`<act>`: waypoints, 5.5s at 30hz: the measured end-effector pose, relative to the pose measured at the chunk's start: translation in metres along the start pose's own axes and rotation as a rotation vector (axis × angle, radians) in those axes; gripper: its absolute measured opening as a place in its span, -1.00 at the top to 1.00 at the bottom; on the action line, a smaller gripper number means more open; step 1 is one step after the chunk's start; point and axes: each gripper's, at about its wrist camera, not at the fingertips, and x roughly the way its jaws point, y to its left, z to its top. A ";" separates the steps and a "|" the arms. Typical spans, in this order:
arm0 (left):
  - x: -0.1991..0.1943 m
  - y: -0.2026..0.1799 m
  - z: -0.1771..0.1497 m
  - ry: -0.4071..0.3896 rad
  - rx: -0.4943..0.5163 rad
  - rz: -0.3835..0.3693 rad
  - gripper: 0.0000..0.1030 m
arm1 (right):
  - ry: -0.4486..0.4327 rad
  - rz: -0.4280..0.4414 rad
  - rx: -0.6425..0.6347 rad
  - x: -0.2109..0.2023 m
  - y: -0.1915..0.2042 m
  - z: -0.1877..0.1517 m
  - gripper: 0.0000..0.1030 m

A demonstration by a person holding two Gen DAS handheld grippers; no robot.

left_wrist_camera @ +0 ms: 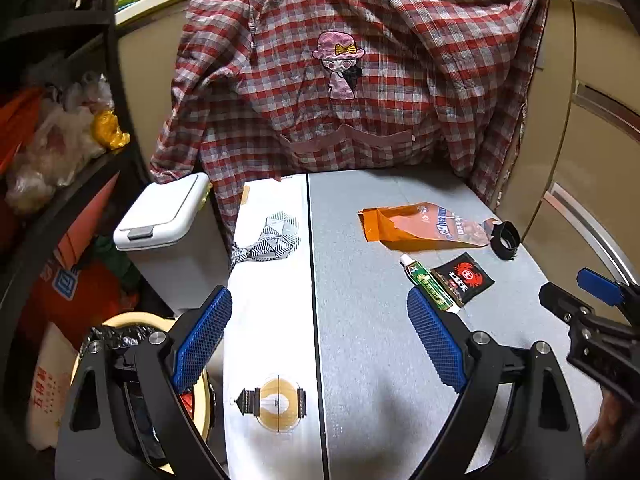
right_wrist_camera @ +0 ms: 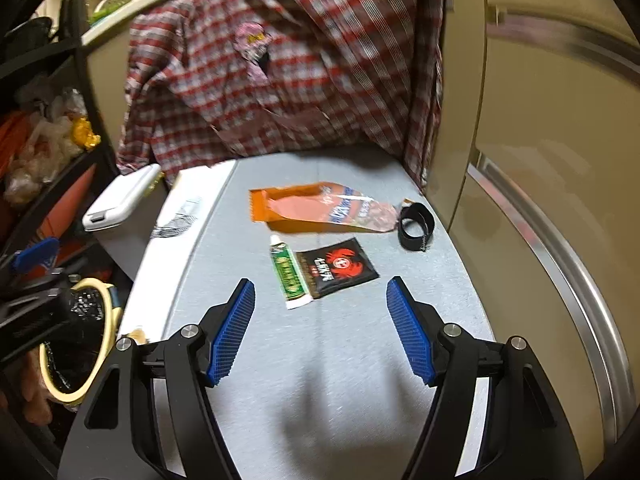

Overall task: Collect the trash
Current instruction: 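Move both open grippers back over the table toward the remaining trash, then grasp the black strap with the right gripper, then close the left gripper on the green toothpaste tube while the right holds the strap, then carry the tube and strap to the bin and open both grippers over it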

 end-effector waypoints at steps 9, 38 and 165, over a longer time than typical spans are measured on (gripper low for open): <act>0.020 -0.006 0.001 0.033 -0.007 0.049 -0.68 | 0.069 0.055 0.030 0.039 -0.017 0.014 -0.33; 0.028 -0.047 0.010 -0.068 -0.060 -0.033 -0.68 | -0.082 -0.030 0.047 0.028 -0.061 0.028 -0.36; -0.073 0.190 -0.083 0.010 -0.169 0.207 0.47 | 0.029 0.408 -0.321 -0.030 0.265 -0.056 0.87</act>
